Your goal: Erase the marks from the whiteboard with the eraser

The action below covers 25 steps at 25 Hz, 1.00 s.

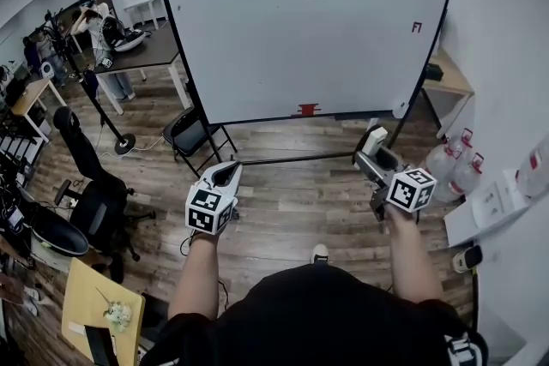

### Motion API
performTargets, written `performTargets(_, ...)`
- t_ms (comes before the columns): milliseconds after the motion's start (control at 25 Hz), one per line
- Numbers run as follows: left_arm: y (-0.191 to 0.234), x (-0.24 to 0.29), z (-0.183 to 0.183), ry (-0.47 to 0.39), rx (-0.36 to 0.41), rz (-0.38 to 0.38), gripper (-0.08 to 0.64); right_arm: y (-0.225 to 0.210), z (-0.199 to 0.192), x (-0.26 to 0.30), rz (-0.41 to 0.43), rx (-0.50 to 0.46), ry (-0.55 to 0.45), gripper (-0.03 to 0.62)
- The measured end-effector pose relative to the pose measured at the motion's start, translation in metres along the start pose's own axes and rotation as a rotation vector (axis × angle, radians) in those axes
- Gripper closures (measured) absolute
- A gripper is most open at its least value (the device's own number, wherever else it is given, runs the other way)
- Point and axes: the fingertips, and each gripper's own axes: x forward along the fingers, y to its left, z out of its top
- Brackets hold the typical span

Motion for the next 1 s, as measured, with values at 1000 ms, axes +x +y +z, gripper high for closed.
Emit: performTargets(1000, 0.023, 0.069, -0.008, 0.048, -0.015, 0.016, 0.549, -0.061, -0.002, 0.056, 0.02, 0.015, 0.046, 0.342)
